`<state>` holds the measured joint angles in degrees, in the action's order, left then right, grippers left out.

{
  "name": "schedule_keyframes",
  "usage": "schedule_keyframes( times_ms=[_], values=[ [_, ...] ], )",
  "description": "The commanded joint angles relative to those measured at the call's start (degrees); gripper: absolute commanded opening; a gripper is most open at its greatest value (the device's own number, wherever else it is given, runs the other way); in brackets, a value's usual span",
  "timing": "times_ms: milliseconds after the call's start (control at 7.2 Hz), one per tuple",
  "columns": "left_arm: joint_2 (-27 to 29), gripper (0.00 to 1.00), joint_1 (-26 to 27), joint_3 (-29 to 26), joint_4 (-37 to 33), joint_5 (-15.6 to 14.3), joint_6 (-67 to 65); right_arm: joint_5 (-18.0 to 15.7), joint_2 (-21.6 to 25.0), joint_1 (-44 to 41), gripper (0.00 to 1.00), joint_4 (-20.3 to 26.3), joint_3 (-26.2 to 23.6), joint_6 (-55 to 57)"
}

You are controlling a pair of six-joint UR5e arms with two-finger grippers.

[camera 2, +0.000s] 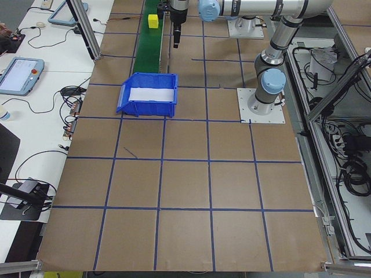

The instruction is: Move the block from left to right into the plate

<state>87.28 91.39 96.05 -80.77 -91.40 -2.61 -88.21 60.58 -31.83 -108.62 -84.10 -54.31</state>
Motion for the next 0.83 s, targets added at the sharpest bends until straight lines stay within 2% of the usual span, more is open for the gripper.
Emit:
schedule_keyframes(
  times_ms=[0,139,694],
  values=[
    [0.00,1.00,0.01,0.02,0.00,0.00,0.06,0.41,3.49,-5.31,1.00,1.83,0.08,4.10],
    [0.00,1.00,0.01,0.02,0.00,0.00,-0.03,2.94,3.67,-9.61,1.00,1.92,-0.01,7.26],
    [0.00,1.00,0.01,0.02,0.00,0.00,-0.03,7.17,6.22,-27.79,0.99,1.14,-0.62,25.26]
  ],
)
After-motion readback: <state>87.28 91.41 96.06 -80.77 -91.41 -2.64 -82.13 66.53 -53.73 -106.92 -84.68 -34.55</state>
